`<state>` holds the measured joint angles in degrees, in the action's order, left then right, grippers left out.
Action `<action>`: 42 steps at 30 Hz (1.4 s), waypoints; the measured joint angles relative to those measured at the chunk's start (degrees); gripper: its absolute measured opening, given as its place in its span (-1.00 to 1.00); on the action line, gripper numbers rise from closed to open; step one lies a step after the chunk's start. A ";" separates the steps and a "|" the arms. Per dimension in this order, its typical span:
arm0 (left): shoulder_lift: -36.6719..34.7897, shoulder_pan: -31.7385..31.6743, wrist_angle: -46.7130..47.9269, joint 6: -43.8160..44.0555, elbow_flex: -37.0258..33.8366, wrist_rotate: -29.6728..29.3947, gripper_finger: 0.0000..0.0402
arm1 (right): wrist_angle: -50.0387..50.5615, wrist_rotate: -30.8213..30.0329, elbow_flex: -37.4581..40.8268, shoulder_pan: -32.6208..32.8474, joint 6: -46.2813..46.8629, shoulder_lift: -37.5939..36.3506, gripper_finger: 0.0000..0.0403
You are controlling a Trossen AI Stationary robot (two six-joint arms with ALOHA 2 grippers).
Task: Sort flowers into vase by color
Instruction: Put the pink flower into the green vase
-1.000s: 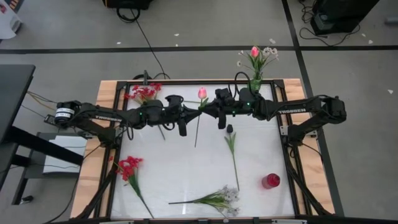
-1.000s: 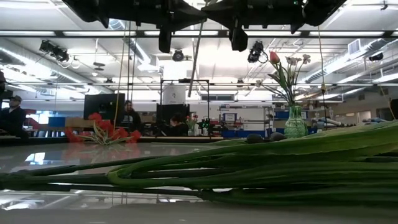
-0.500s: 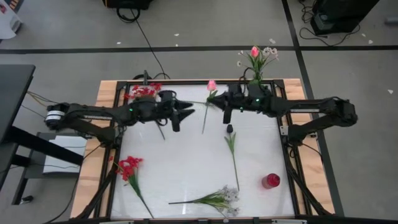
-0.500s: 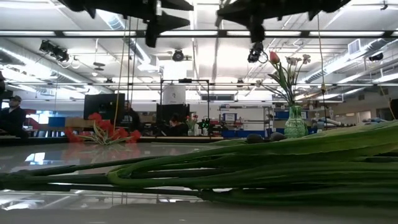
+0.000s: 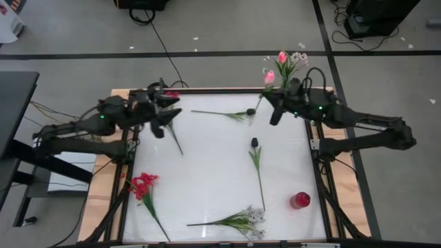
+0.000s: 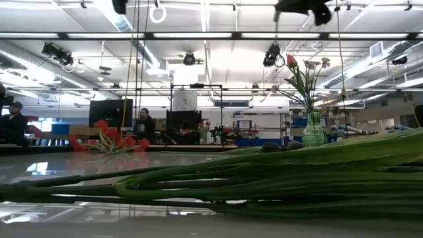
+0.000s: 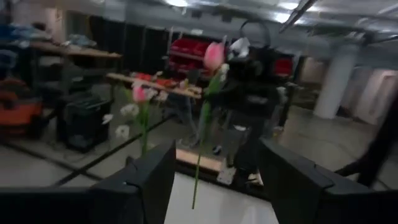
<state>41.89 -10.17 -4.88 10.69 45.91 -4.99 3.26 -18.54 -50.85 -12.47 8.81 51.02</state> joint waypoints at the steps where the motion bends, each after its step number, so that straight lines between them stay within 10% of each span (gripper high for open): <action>1: -1.00 0.00 0.01 -0.02 0.00 0.86 0.14 | 2.07 -1.26 0.00 0.00 0.17 -1.13 -0.99; 13: -4.09 0.00 1.82 -2.80 0.00 1.65 0.14 | 12.02 -28.55 0.00 0.36 -1.53 -7.73 -0.99; 20: -4.06 0.00 1.78 -2.55 0.00 1.65 0.14 | 12.17 -34.59 0.01 -4.62 -4.41 -7.49 -0.99; 42: -4.02 0.00 1.75 -2.33 0.00 1.63 0.14 | -1.05 -3.79 1.27 -37.96 -13.32 -0.25 -0.99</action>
<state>37.87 -10.17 -3.14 8.36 45.91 -3.36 2.22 -22.33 -49.58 -50.43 -4.51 50.77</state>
